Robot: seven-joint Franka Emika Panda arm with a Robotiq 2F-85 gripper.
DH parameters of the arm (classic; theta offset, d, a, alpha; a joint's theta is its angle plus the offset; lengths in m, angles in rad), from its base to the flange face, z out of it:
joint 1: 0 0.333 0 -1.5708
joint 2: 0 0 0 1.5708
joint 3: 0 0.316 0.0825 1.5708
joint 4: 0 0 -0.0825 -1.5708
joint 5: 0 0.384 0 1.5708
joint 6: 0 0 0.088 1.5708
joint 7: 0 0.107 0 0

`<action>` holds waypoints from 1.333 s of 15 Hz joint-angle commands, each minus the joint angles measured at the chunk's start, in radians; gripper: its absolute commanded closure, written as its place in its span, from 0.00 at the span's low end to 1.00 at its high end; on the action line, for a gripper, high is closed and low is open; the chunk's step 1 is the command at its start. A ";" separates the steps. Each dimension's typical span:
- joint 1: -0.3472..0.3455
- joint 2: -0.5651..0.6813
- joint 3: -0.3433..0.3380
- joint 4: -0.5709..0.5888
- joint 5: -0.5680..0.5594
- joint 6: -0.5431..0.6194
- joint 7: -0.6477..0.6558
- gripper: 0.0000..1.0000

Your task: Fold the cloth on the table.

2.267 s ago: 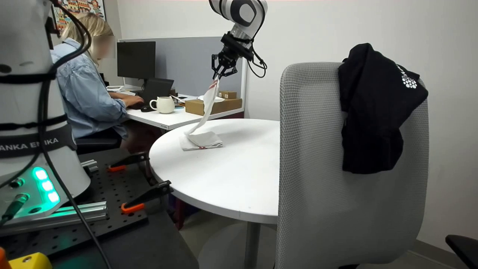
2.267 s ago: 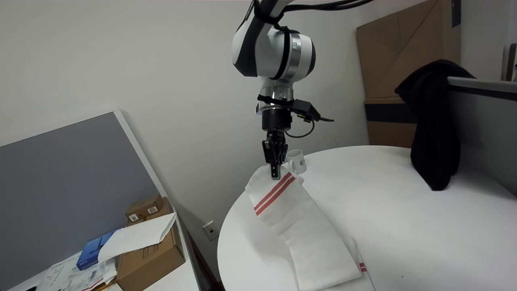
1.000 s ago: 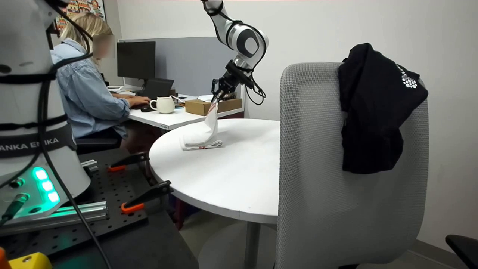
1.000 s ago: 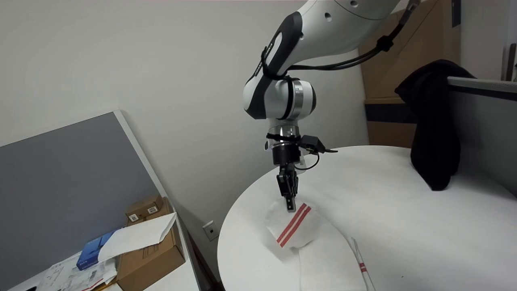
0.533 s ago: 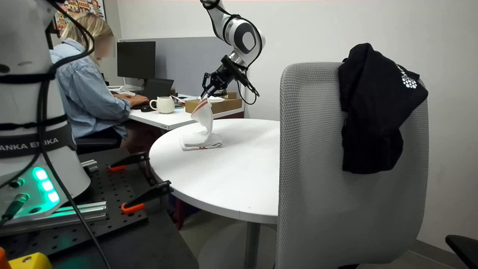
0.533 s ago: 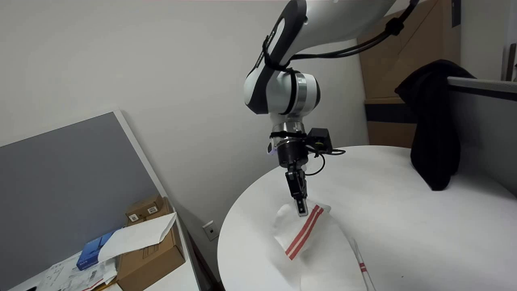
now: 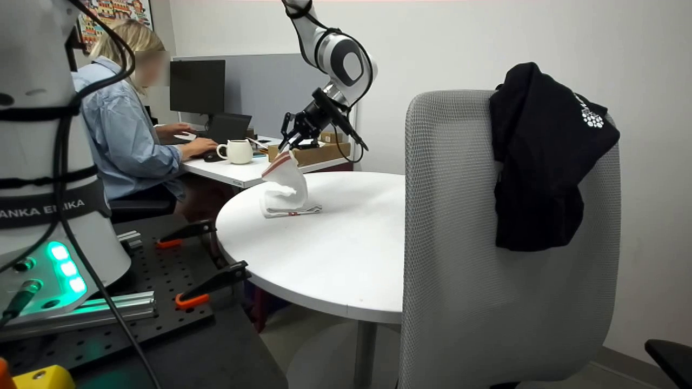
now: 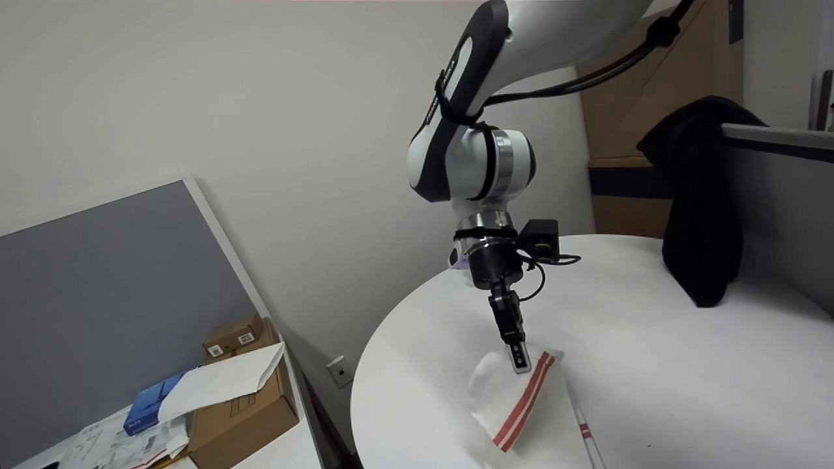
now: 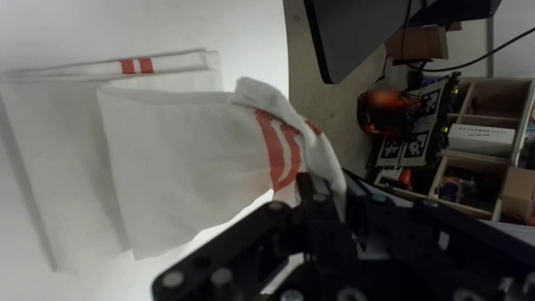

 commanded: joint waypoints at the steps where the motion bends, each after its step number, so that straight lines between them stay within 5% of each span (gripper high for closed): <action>1: 0.027 -0.029 -0.020 -0.040 -0.047 0.101 0.000 0.98; 8: 0.057 0.004 -0.013 -0.024 -0.103 0.249 0.019 0.98; 20: 0.028 -0.013 -0.025 -0.207 -0.039 0.317 0.122 0.98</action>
